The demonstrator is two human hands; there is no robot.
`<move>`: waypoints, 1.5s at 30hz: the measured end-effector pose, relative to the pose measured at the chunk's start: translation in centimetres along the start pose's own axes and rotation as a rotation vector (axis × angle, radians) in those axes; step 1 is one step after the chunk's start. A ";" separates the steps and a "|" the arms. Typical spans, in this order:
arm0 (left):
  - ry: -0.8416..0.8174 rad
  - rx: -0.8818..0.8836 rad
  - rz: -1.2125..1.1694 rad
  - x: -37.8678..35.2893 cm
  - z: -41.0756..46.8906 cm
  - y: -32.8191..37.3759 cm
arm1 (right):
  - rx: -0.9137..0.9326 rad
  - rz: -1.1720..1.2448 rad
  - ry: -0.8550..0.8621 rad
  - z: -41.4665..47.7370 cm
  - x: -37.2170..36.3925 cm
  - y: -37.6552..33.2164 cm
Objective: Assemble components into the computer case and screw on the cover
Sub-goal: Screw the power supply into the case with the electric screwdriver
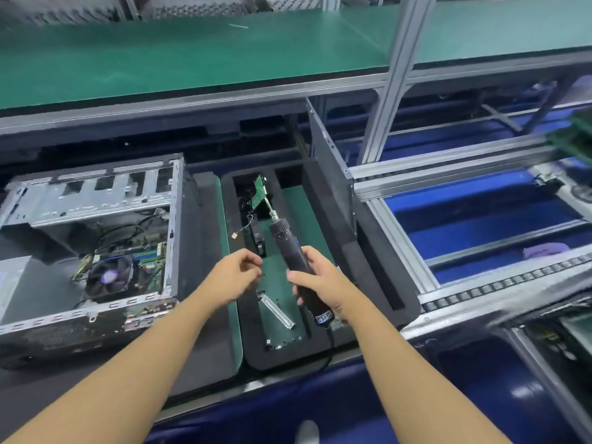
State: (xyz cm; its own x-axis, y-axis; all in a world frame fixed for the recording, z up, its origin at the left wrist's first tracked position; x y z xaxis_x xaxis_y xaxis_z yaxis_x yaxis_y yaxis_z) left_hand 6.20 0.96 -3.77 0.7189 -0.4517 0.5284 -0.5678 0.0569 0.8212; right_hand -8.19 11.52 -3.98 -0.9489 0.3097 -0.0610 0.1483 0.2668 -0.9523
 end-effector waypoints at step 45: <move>0.093 0.587 -0.823 -9.4 4.3 -8.2 | -0.156 -0.070 0.065 2.2 3.7 7.7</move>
State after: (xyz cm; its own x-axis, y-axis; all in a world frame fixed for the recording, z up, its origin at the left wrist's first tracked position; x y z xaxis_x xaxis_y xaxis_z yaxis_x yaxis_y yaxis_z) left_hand 2.34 0.92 -16.42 0.9896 -0.0810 -0.1188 0.0287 -0.6985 0.7151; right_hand -11.20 12.70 -12.25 -0.9392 0.3421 0.0276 0.1289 0.4262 -0.8954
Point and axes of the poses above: each hand's wrist, its own z-axis towards the middle knuckle, its own x-axis out of the back of the hand, y = z × x, the point moved 10 cm from there along z, towards the middle knuckle, and after that the axes turned 10 degrees about y, right-handed, at the moved point
